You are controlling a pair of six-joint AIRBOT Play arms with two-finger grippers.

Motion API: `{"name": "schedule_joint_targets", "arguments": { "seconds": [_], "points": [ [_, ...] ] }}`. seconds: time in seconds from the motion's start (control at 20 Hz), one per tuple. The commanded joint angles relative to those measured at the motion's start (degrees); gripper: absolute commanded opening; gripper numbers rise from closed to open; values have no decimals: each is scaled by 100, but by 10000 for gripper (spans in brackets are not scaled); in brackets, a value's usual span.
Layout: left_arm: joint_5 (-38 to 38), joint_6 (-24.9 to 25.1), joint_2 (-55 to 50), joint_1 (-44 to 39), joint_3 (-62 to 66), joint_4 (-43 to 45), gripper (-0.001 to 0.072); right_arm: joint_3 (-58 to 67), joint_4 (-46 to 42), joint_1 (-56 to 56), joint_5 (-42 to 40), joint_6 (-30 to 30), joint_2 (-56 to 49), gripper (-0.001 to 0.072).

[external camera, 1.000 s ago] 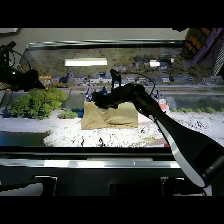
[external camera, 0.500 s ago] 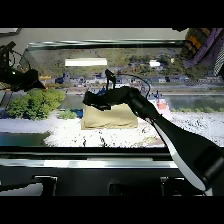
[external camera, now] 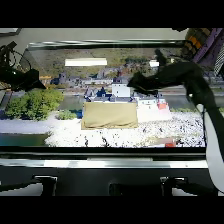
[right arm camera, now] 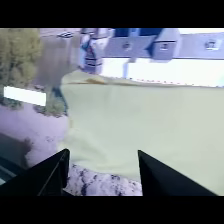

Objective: Fold the clothes and pants, and hang the long-sleeved shirts on hangers.

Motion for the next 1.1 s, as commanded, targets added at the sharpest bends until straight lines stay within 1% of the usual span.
{"name": "schedule_joint_targets", "arguments": {
  "seconds": [0.0, 0.05, 0.1, 0.15, 0.3, 0.4, 0.6, 0.65, 0.7, 0.85, 0.95, 1.05],
  "points": [
    [0, 2, 4, -2, 0, -4, 18, -599, 136, -1211, -555, -776, -39, 499],
    [2, 52, 2, -2, -2, -7, 18, -876, 271, -1357, -485, -940, -116, 501],
    [2, 164, 2, -2, -2, -7, 18, -1169, 420, -1451, -376, -1097, -221, 529],
    [2, 208, 2, -2, -2, -4, 18, -1392, 501, -1445, -295, -1228, -343, 539],
    [4, 219, 2, -2, -2, -4, 18, -1755, 837, -1292, -192, -1659, -894, 538],
    [4, 219, 2, -2, -2, -4, 18, -1773, 918, -1130, -42, -1814, -1241, 538],
    [11, 225, 0, -2, -2, -4, 17, -1773, 1071, -807, 310, -1912, -1648, 535],
    [20, 264, -4, -2, -2, -7, 18, -1773, 1121, -739, 382, -1934, -1694, 529],
    [24, 302, -7, -2, -2, -4, 18, -1773, 1172, -675, 431, -1965, -1714, 507],
    [24, 308, -35, -2, -7, -4, 17, -1773, 1202, -544, 485, -1974, -1716, 338],
    [24, 306, -46, -2, -50, -4, 18, -1773, 1217, -498, 442, -2002, -1716, 240],
    [20, 306, -46, -2, -136, -7, 18, -1770, 1287, -472, 385, -2015, -1714, 39]
  ]
}}
